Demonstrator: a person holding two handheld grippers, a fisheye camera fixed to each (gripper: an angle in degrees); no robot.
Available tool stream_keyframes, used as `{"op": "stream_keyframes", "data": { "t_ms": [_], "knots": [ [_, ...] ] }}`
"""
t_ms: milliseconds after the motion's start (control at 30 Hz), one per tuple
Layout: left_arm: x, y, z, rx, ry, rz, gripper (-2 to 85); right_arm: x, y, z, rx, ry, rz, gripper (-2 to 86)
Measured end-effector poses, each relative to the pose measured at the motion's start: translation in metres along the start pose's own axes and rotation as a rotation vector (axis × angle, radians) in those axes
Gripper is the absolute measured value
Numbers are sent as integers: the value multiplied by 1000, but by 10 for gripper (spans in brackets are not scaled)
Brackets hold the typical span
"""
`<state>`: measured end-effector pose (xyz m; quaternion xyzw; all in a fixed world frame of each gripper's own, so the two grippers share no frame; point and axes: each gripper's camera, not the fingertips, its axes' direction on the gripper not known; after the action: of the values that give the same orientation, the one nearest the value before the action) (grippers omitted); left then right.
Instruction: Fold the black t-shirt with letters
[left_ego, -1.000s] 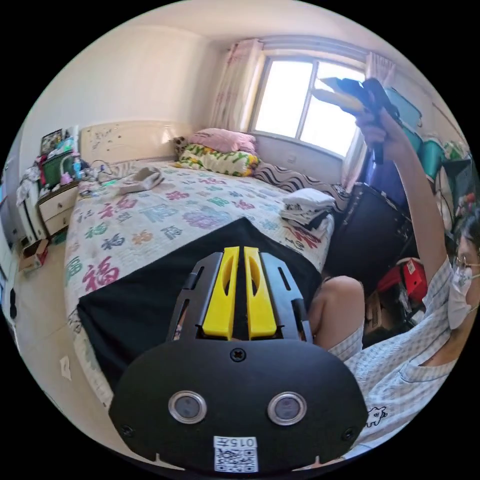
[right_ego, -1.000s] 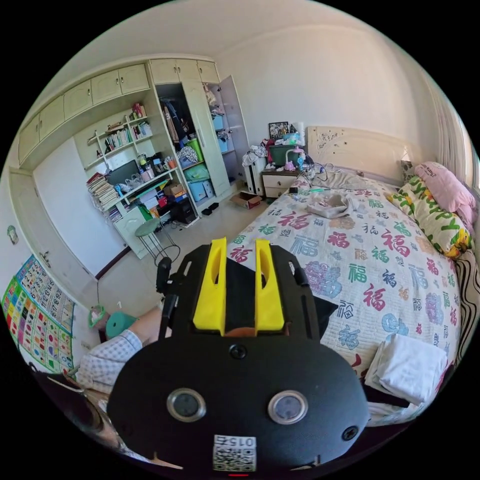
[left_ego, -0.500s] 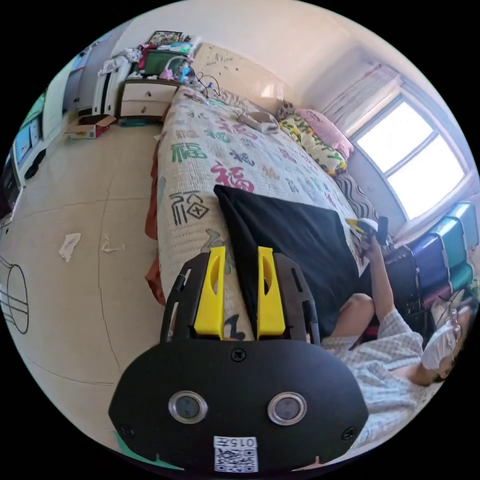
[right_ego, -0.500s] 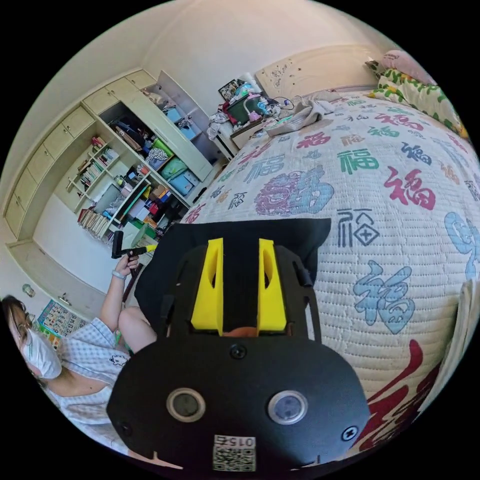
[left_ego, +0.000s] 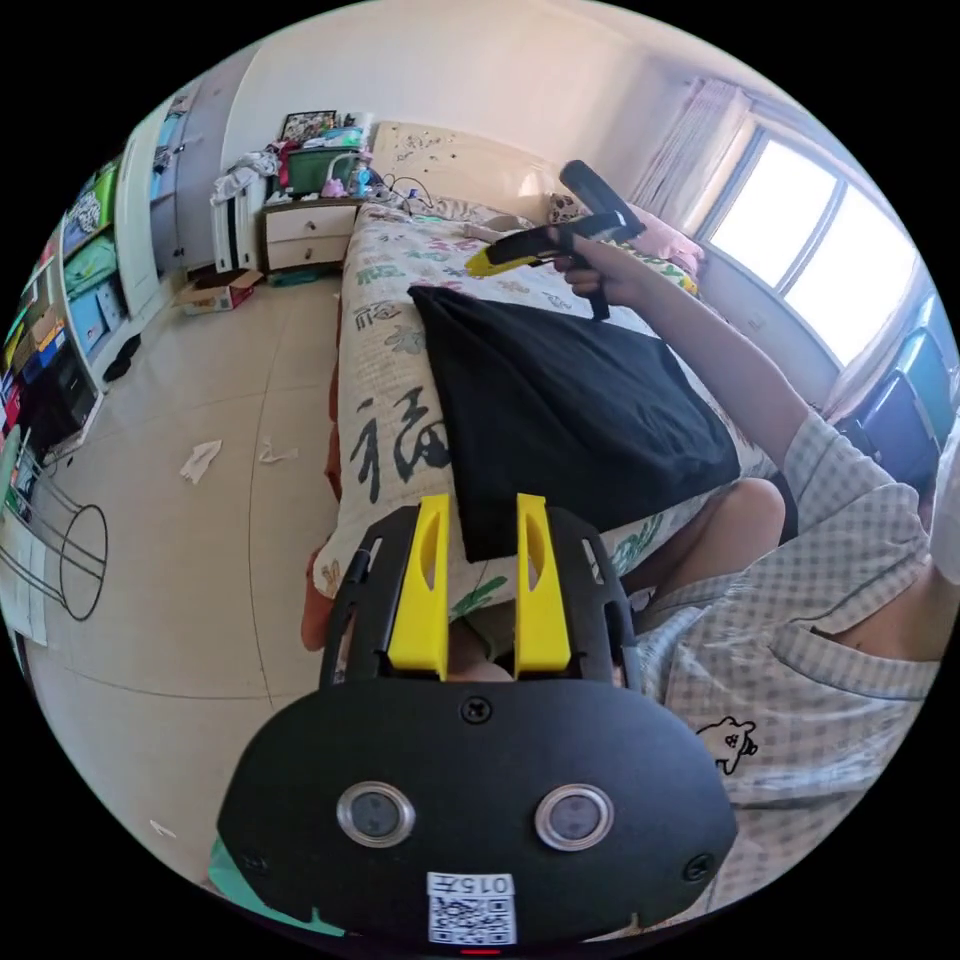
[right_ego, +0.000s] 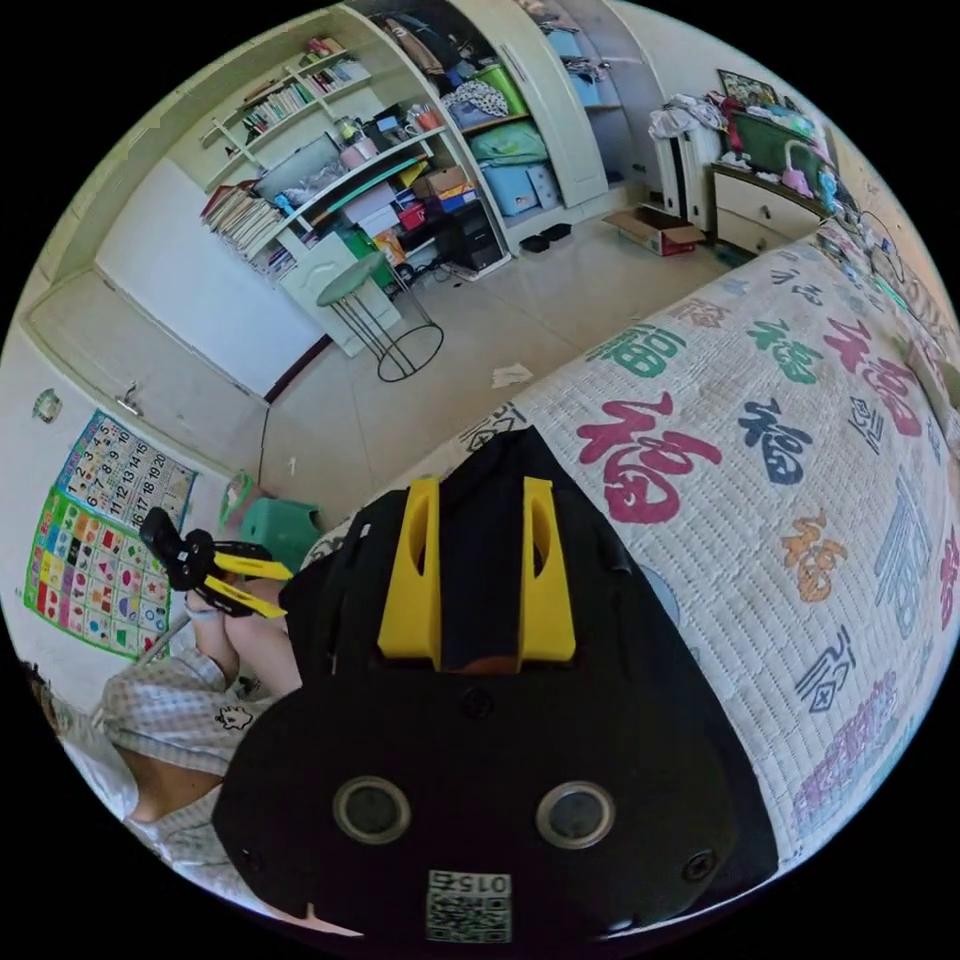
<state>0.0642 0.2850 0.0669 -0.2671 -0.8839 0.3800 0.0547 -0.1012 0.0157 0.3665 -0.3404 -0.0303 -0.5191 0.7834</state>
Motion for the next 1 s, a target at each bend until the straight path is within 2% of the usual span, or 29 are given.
{"op": "stream_keyframes", "data": {
  "t_ms": [133, 267, 367, 500, 633, 833, 1000],
  "knots": [
    [10, 2, 6, -51, -29, 85, 84, -7, -56, 37, -46, -36, 60, 110],
    [-1, 3, 8, -50, 44, 98, 83, -18, -90, 70, -166, 74, 66, 72],
    [-11, 4, 8, -45, 107, 92, 82, -24, -104, 74, -171, 126, 76, 42],
    [-11, 8, 4, -29, 141, 96, 89, -29, -119, 72, -177, 81, 106, 66],
    [-8, 11, 0, -6, 230, 107, 93, -43, -135, 76, -230, 168, 122, 83],
    [4, 2, 0, -32, 170, 133, 80, -54, -148, 107, -363, 251, 139, 83],
    [6, -3, -3, -34, 149, 130, 56, -57, -142, 114, -344, 331, 129, 14]
  ]
}}
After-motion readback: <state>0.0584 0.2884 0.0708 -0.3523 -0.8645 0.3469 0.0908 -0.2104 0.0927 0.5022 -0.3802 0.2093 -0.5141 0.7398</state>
